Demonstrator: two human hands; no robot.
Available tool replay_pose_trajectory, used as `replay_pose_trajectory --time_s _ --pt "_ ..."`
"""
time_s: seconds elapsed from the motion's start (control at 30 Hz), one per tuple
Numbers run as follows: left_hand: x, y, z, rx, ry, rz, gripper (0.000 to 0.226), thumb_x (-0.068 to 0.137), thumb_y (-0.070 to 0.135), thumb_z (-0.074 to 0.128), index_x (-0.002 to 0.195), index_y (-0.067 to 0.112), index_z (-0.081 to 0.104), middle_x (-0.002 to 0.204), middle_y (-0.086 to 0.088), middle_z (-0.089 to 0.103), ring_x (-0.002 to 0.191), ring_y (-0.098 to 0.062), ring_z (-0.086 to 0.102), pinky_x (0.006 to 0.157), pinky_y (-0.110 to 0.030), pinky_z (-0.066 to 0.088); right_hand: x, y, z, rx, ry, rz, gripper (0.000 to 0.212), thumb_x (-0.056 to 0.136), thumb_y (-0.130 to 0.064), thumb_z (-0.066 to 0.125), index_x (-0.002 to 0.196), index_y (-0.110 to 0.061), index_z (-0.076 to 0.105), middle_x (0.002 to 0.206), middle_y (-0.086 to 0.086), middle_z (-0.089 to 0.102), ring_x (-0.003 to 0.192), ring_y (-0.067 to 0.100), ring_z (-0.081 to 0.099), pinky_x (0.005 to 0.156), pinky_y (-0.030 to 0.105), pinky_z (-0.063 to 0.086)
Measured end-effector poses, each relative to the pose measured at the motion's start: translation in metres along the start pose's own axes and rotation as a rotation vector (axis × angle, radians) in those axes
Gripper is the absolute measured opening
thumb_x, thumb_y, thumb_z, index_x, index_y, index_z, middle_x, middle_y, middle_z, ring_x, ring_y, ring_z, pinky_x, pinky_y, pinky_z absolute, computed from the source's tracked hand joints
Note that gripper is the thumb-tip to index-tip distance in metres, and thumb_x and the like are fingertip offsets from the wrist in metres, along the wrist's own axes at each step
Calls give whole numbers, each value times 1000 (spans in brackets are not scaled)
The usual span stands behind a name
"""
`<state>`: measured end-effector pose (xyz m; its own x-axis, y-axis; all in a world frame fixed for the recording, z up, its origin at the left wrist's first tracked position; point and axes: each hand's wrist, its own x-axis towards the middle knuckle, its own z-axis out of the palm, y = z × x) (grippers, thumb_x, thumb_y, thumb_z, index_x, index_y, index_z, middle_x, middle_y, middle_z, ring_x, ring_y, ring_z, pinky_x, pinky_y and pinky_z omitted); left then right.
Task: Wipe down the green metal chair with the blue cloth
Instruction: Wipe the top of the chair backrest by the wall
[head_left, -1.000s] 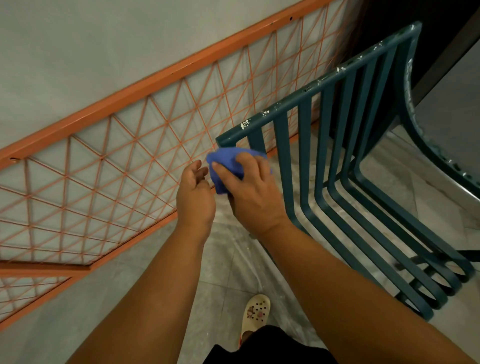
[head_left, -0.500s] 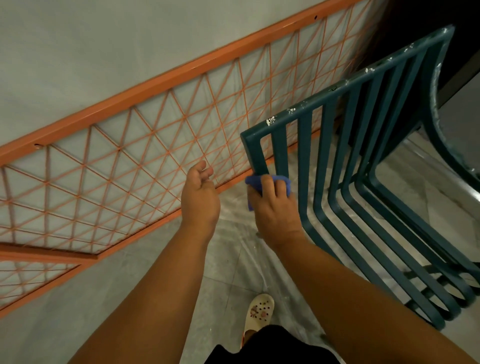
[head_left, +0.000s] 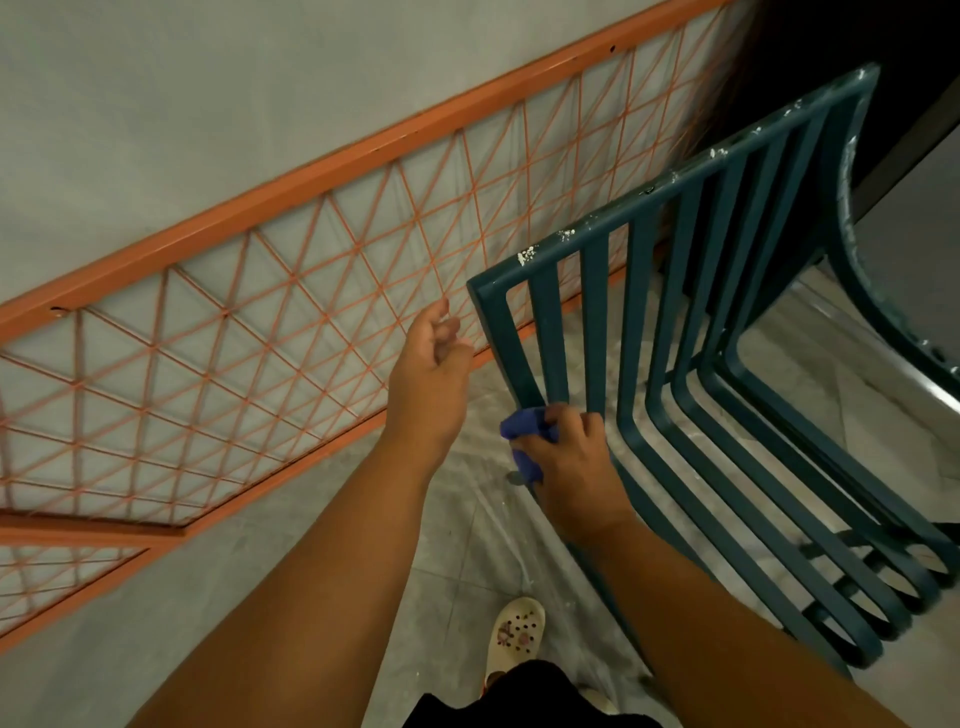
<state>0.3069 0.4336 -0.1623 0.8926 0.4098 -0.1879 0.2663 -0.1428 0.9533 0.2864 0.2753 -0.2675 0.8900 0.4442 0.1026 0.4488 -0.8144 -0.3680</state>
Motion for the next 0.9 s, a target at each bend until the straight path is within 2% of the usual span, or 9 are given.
replay_pose_trajectory --time_s 0.1,0.17,0.23,0.4,0.47,0.57,0.63,0.73,0.9 --pt "11 5 5 0 -8 48 48 96 21 51 142 30 39 132 9 55 121 -5 50 99 -26 42 14 -1 -24 302 19 98 43 80 -9 64 117 -31 61 122 8 44 108 26 43 88 36 45" --pt "19 12 10 15 12 78 46 95 24 54 140 26 43 125 14 57 119 -5 52 100 -26 43 30 -10 -41 390 195 90 57 77 -2 67 126 -28 53 128 11 39 115 26 43 94 37 47" --pt "27 18 14 31 61 117 41 93 27 57 133 20 54 123 10 61 115 -6 56 102 -31 45 49 -22 -58 412 366 58 64 75 1 69 132 -23 49 131 14 38 117 28 44 97 34 46" --pt "34 27 18 65 128 146 19 85 26 62 101 20 72 95 4 74 91 -11 69 88 -41 54 98 -36 -97 270 656 -20 47 85 -15 52 132 -20 55 128 15 43 109 33 44 91 33 41" --pt "35 28 17 83 146 157 13 85 22 63 95 22 72 89 4 74 84 -12 69 83 -41 56 113 -38 -99 168 639 -59 46 84 -18 53 129 -21 58 133 12 44 108 34 42 89 39 41" --pt "34 29 18 141 174 176 11 87 16 62 94 17 70 85 1 72 73 -10 65 74 -35 56 125 -41 -93 46 453 -35 41 85 -28 61 125 -27 60 142 4 48 116 34 41 85 49 42" --pt "34 30 18 151 174 169 11 88 15 62 97 19 68 90 3 72 79 -9 66 77 -31 55 126 -36 -93 40 383 -11 38 87 -35 56 124 -30 59 139 -1 51 125 33 39 91 53 36" --pt "36 31 18 147 193 136 15 87 17 66 100 23 62 96 5 70 89 -8 66 86 -34 54 126 -23 -98 27 370 -43 38 90 -40 44 122 -26 60 135 -2 54 131 32 37 99 55 26" --pt "38 36 14 264 194 162 13 83 17 69 92 24 63 93 6 70 91 -8 66 86 -38 53 127 -39 -91 153 367 41 31 88 -30 51 116 -20 61 131 0 56 137 32 31 103 58 27"
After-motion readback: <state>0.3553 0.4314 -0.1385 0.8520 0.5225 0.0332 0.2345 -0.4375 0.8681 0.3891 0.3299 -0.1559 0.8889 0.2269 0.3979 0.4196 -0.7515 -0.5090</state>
